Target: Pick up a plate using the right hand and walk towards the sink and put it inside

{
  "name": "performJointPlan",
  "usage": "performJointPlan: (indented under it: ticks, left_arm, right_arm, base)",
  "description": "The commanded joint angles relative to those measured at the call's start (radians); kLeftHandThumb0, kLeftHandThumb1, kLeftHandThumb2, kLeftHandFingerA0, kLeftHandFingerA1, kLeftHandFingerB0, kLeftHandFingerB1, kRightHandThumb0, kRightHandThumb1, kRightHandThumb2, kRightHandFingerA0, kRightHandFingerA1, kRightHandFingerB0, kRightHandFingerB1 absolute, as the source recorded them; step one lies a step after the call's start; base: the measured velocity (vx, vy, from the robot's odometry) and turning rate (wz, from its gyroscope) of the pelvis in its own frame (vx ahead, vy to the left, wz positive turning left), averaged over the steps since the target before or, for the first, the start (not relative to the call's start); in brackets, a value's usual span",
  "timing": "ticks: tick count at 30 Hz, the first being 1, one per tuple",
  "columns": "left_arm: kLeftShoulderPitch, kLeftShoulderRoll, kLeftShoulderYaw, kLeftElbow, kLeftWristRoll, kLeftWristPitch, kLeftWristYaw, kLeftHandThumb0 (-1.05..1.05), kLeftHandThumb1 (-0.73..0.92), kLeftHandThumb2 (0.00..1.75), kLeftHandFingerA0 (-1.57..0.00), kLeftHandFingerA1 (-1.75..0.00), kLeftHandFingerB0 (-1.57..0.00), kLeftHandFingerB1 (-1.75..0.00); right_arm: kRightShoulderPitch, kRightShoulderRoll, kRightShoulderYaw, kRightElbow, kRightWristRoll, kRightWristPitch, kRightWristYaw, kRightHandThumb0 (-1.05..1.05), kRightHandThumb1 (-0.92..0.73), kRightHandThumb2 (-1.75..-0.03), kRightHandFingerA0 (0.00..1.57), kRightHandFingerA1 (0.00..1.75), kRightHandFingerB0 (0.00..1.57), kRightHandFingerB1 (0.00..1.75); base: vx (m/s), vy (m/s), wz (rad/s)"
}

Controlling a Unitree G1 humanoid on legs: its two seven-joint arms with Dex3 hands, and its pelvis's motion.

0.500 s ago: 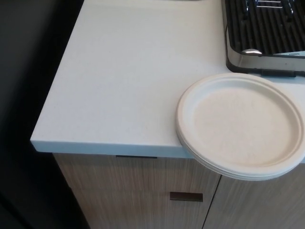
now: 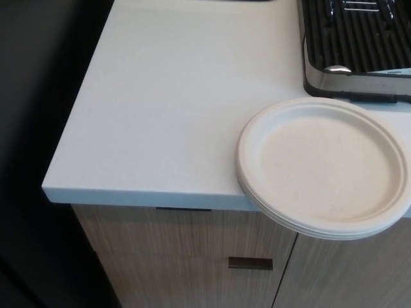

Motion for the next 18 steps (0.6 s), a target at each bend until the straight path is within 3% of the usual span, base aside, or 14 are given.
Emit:
performJointPlan:
  ticks: [1, 2, 3, 4, 5, 7, 8, 11, 12, 14, 15, 16, 17, 18]
  left_arm:
    - [-0.005, 0.009, 0.024, 0.007, -0.030, -0.211, 0.066, 0.03, 0.73, 1.67, -1.16, -1.49, -1.02, -1.34]
    - [-0.002, 0.008, 0.027, 0.005, -0.034, -0.213, 0.063, 0.03, 0.47, 1.75, -1.03, -1.68, -0.91, -1.56]
    - [0.002, 0.007, 0.032, 0.002, -0.039, -0.216, 0.058, 0.03, 0.47, 1.75, -1.03, -1.68, -0.91, -1.56]
    - [0.007, 0.009, 0.039, -0.003, -0.044, -0.208, 0.062, 0.04, 0.78, 1.75, -1.10, -1.52, -0.94, -1.34]
    - [0.010, 0.008, 0.044, -0.005, -0.049, -0.208, 0.060, 0.07, 0.80, 1.75, -1.12, -1.53, -0.97, -1.35]
    - [0.019, 0.008, 0.057, -0.002, -0.059, -0.209, 0.057, 0.08, 0.81, 1.75, -1.13, -1.51, -0.97, -1.34]
    - [0.022, 0.010, 0.064, 0.002, -0.063, -0.211, 0.055, 0.07, 0.56, 1.75, -1.03, -1.68, -0.92, -1.54]
    - [0.033, 0.009, 0.077, 0.006, -0.075, -0.217, 0.038, 0.09, 0.52, 1.75, -1.11, -1.65, -0.95, -1.54]
    - [0.033, 0.010, 0.073, 0.009, -0.071, -0.216, 0.035, 0.06, 0.51, 1.75, -1.07, -1.67, -0.89, -1.49]
    - [0.035, 0.010, 0.072, 0.009, -0.068, -0.215, 0.034, 0.06, 0.51, 1.75, -1.07, -1.67, -0.89, -1.49]
    - [0.035, 0.009, 0.069, 0.012, -0.066, -0.221, 0.029, 0.06, 0.72, 1.67, -1.17, -1.50, -0.96, -1.29]
    - [0.033, 0.010, 0.066, 0.013, -0.063, -0.222, 0.029, 0.04, 0.79, 1.75, -1.16, -1.54, -0.92, -1.30]
    - [0.032, 0.010, 0.065, 0.013, -0.062, -0.222, 0.029, 0.04, 0.79, 1.75, -1.16, -1.54, -0.92, -1.30]
    - [0.026, 0.013, 0.064, 0.015, -0.057, -0.220, 0.038, 0.06, 0.74, 1.67, -1.19, -1.50, -0.98, -1.29]
  right_arm:
    - [0.047, -0.011, -0.036, -0.024, 0.063, -0.097, 0.005, -0.02, -0.59, -0.75, 0.98, 0.58, 0.65, 0.55]
    - [0.055, -0.010, -0.035, -0.032, 0.062, -0.097, 0.006, -0.02, -0.60, -0.72, 0.98, 0.58, 0.65, 0.55]
    - [0.068, -0.008, -0.034, -0.044, 0.061, -0.096, 0.007, -0.02, -0.60, -0.72, 0.98, 0.58, 0.65, 0.55]
    - [0.124, -0.008, -0.036, -0.055, 0.071, -0.146, 0.038, -0.08, -0.62, -0.70, 0.97, 0.58, 0.64, 0.54]
    - [0.139, -0.008, -0.036, -0.064, 0.073, -0.156, 0.043, -0.09, -0.62, -0.69, 0.96, 0.57, 0.64, 0.54]
    - [0.191, 0.000, -0.039, -0.139, 0.084, -0.177, 0.051, -0.06, -0.64, -0.67, 0.95, 0.57, 0.65, 0.53]
    - [0.218, 0.002, -0.038, -0.184, 0.085, -0.185, 0.050, -0.06, -0.65, -0.64, 0.94, 0.56, 0.64, 0.52]
    - [0.279, 0.000, -0.026, -0.288, 0.063, -0.190, 0.036, -0.12, -0.67, -0.62, 0.94, 0.56, 0.62, 0.49]
    - [0.357, 0.021, -0.022, -0.439, 0.090, -0.197, 0.058, -0.10, -0.71, -0.63, 0.86, 0.53, 0.59, 0.46]
    - [0.398, 0.032, -0.018, -0.517, 0.103, -0.188, 0.069, -0.10, -0.71, -0.63, 0.86, 0.53, 0.59, 0.46]
    - [0.471, 0.041, -0.004, -0.613, 0.080, -0.261, 0.068, -0.15, -0.69, -0.61, 0.72, 0.52, 0.48, 0.41]
    - [0.524, 0.063, 0.000, -0.703, 0.017, -0.291, 0.024, -0.21, -0.64, -0.59, 0.74, 0.51, 0.48, 0.42]
    - [0.535, 0.071, 0.000, -0.729, -0.006, -0.288, 0.005, -0.21, -0.64, -0.59, 0.74, 0.51, 0.48, 0.42]
    - [0.544, 0.073, -0.001, -0.750, -0.070, -0.352, -0.025, -0.18, -0.60, -0.58, 0.68, 0.51, 0.42, 0.40]
  base:
    - [0.00, 0.000, 0.00]
    - [0.00, 0.000, 0.00]
    - [0.00, 0.000, 0.00]
    - [0.00, 0.000, 0.00]
    - [0.00, 0.000, 0.00]
    - [0.00, 0.000, 0.00]
    - [0.00, 0.000, 0.00]
    - [0.00, 0.000, 0.00]
    - [0.00, 0.000, 0.00]
    - [0.00, 0.000, 0.00]
    - [0.00, 0.000, 0.00]
    - [0.00, 0.000, 0.00]
    - [0.00, 0.000, 0.00]
    - [0.00, 0.000, 0.00]
